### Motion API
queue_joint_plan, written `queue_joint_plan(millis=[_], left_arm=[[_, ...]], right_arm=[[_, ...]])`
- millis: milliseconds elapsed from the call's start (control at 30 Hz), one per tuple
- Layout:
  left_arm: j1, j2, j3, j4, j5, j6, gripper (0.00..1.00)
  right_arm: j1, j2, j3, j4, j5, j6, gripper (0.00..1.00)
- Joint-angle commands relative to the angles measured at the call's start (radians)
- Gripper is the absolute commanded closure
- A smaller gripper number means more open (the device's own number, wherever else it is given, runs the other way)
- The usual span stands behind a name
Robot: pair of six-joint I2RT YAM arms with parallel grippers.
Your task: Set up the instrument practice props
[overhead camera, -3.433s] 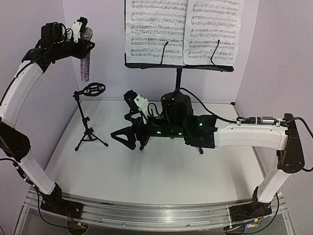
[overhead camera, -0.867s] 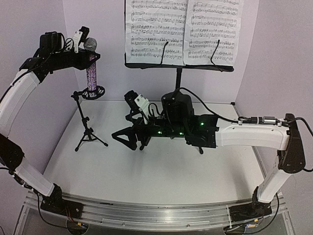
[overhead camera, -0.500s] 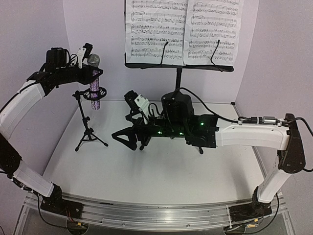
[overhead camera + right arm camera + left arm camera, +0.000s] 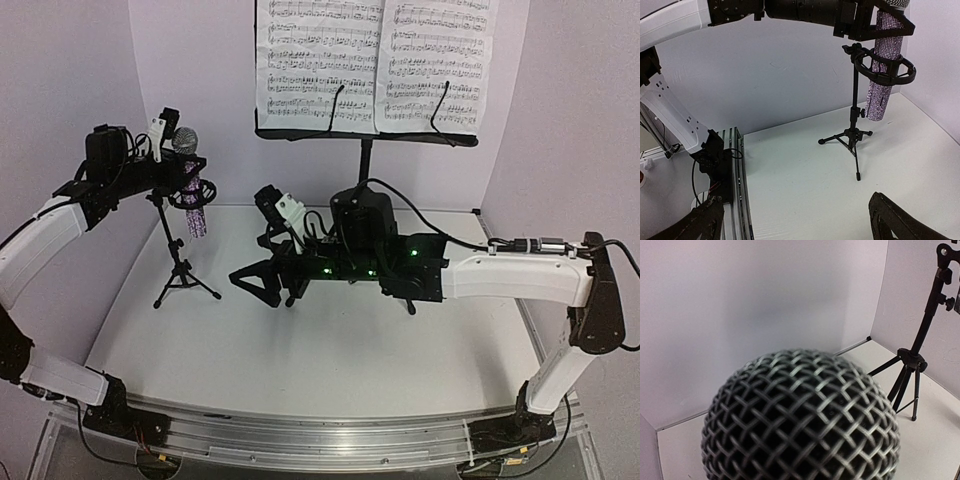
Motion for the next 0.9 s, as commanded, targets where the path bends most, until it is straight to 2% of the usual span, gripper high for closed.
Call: queue_joint_plan(millis=[0, 500, 533, 633, 667, 733, 867], left_arm=[[-0.001, -0.019, -0.076, -0.001, 0.018, -0.006, 1.00], [0.020, 0.000, -0.121, 0.008, 0.054, -0.009, 0.99], [0.020, -0.002, -0.114, 0.007, 0.059, -0.010, 0.90], [0.021, -0.004, -0.084, 0.008, 0.072, -0.014, 0.46], [0.020, -0.003, -0.073, 0.011, 0.074, -0.015, 0.38], [0.021, 0.006, -0.051, 0.014, 0.070, -0.015, 0.28], [0.022, 0.021, -0.003, 0.011, 0.070, -0.016, 0.20]], right_arm=[[0.005, -0.045, 0.006, 0.003, 0.002, -0.004, 0.02], [0.005, -0.042, 0.004, -0.006, -0.001, 0.001, 0.02], [0.005, -0.042, 0.004, -0.006, -0.002, 0.000, 0.02], [0.005, -0.041, 0.003, -0.008, -0.001, -0.003, 0.02], [0.005, -0.040, 0.003, -0.008, -0.001, -0.003, 0.02], [0.005, -0.038, 0.006, -0.008, -0.001, -0.004, 0.02], [0.005, -0.036, 0.011, -0.008, -0.006, -0.003, 0.02]])
